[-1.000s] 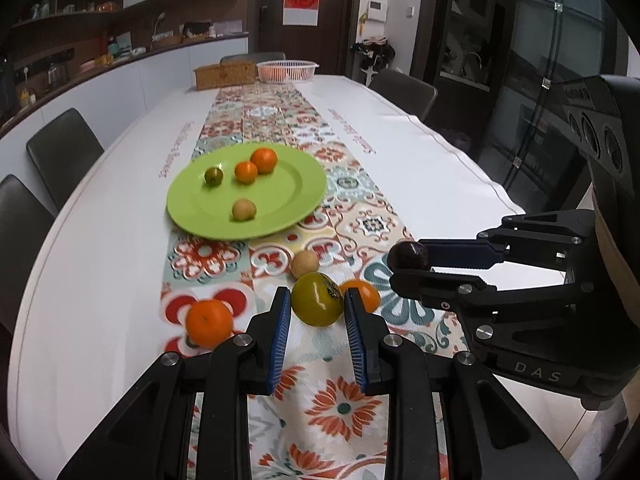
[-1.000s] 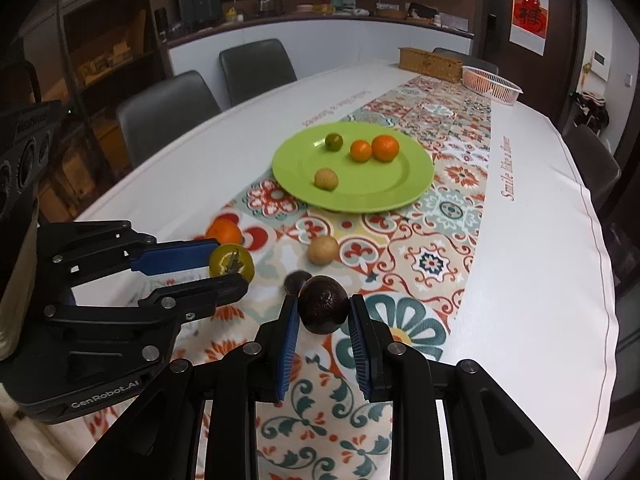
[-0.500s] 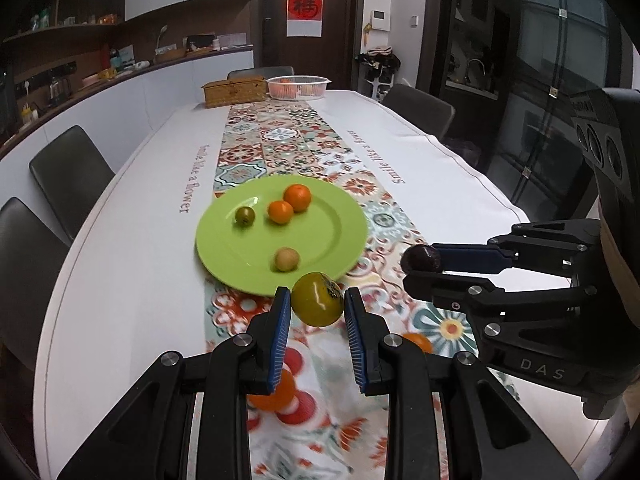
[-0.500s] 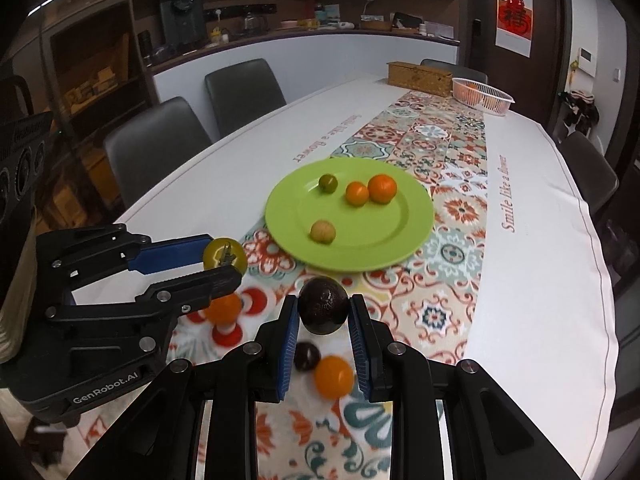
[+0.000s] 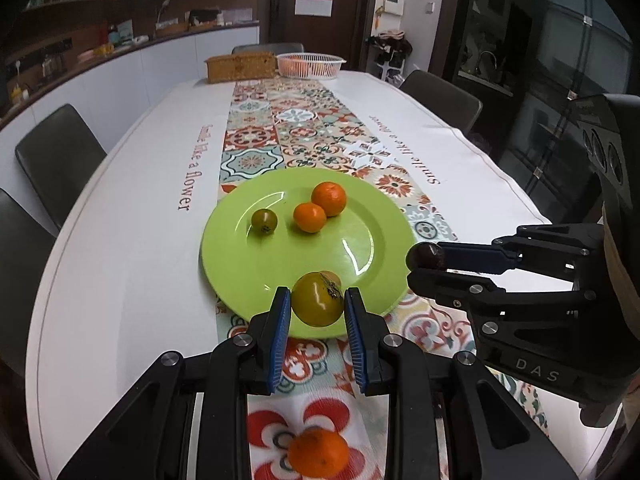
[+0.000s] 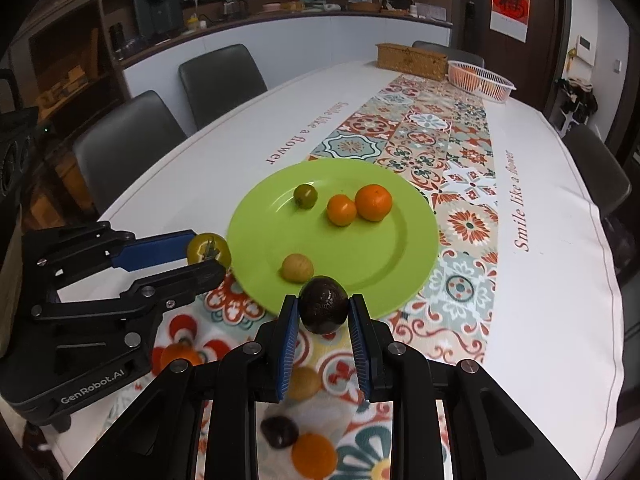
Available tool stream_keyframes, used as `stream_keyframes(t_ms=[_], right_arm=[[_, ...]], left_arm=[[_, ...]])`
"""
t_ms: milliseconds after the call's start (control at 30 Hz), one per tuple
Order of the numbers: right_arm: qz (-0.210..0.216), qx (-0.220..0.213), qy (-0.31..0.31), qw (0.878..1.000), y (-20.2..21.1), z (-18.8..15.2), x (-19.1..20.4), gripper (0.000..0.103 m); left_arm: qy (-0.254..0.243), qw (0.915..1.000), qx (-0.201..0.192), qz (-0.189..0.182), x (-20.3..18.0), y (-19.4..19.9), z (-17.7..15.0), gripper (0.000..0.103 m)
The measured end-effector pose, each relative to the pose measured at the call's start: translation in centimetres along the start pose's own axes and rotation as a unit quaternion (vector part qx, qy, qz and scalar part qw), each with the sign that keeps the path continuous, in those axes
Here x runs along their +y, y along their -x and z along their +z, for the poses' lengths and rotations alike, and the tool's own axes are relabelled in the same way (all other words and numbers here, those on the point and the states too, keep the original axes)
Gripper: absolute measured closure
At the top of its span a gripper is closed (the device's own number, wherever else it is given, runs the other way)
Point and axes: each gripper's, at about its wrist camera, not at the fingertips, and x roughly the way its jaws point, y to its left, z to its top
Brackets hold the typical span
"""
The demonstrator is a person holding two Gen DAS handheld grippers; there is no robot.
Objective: Organize fruits
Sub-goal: 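Lift and carry both held fruits over the green plate, then open both tools to drop the fruits onto the green plate, then move the left tool to the large mandarin while the right tool approaches a dark plum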
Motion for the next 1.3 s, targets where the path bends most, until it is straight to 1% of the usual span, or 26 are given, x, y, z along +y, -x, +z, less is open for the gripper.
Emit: stream_keyframes(t_ms=[233, 333, 400, 533, 600, 633, 700, 833, 1067, 1167, 1300], right_arm=[[-0.006, 0.015, -0.005, 1.000, -2.8, 1.6, -0.6, 0.077], [-0.007, 0.019, -0.008, 1.000, -3.7, 2.1, -0.7, 0.077], [-0.007, 0.022, -0.012, 1.000, -4.2, 2.2, -0.9, 0.077], [-0.007, 0.025, -0.021, 0.999, -4.9, 2.4, -1.3, 0.076], [-0.011, 0.024, -0.023, 0.999, -5.1, 2.4, -1.4, 0.076], [-0.011, 0.024, -0.025, 0.999, -5.1, 2.4, -1.5, 0.074], [-0.009, 0.022, -0.028, 0.999, -4.8, 2.4, -1.5, 0.069], [-0.022, 0.013, -0.020, 0.999, -3.8, 2.1, -1.3, 0.069], [-0.025, -0.001, -0.013, 1.000, -1.0, 1.6, -0.5, 0.069], [-0.024, -0.010, -0.010, 1.000, 0.5, 1.2, 0.0, 0.069], [-0.025, -0.022, -0.006, 0.999, 2.5, 0.6, 0.9, 0.069]], left_arm=[[-0.004, 0.9997, 0.025, 0.004, 1.0, -3.2, 1.2, 0.075], [0.002, 0.9993, 0.037, -0.004, 1.5, -4.4, 1.6, 0.075], [0.002, 0.9992, 0.040, -0.006, 1.7, -4.8, 1.8, 0.075], [-0.003, 0.9993, 0.037, 0.003, 1.9, -5.2, 2.2, 0.074], [-0.005, 0.9995, 0.032, 0.005, 1.9, -4.9, 2.2, 0.062], [-0.006, 0.9996, 0.026, 0.008, 2.0, -4.6, 2.3, 0.060], [-0.008, 0.9997, 0.021, 0.013, 2.0, -4.1, 2.2, 0.060], [-0.002, 0.9997, 0.015, 0.019, 2.0, -3.0, 2.0, 0.060], [0.010, 0.9993, 0.005, 0.036, 1.6, 0.4, 1.1, 0.060], [0.011, 0.9994, -0.004, 0.032, 1.2, 1.9, 0.7, 0.060], [0.006, 0.9991, -0.019, 0.038, 0.5, 4.0, 0.2, 0.059]])
